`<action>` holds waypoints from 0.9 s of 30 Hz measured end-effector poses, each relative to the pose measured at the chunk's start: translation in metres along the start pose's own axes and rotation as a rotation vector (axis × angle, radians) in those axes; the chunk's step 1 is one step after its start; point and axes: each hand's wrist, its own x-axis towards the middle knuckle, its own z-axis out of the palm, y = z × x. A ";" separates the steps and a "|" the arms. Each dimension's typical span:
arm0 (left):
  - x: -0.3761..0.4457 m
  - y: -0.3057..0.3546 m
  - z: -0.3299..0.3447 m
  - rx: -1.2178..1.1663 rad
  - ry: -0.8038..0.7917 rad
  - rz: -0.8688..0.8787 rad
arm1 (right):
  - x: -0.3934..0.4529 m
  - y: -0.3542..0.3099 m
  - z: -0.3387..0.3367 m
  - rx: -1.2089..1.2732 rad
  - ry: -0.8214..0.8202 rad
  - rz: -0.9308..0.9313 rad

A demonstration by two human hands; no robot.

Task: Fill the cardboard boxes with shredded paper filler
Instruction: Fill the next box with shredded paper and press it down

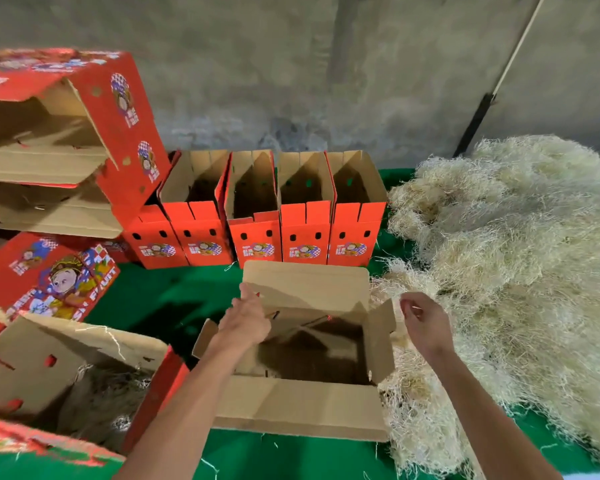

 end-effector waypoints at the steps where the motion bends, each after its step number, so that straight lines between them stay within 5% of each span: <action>1: 0.001 0.002 -0.001 0.014 0.025 -0.012 | 0.010 0.006 0.003 -0.079 -0.021 -0.023; 6: -0.006 0.003 -0.005 -0.009 0.098 -0.069 | 0.055 0.031 0.018 -0.359 -0.087 -0.052; 11: -0.006 -0.001 -0.014 -0.144 0.139 -0.192 | 0.098 0.054 0.007 -0.382 0.010 -0.046; 14: -0.001 0.010 -0.018 0.011 0.235 -0.227 | 0.117 0.068 0.001 -0.374 -0.055 -0.014; 22: 0.012 0.034 0.013 0.176 0.608 0.182 | 0.141 0.082 0.009 -0.284 -0.340 0.121; 27: 0.016 0.047 0.032 0.168 0.543 0.468 | 0.146 0.080 0.020 -0.463 -0.379 0.060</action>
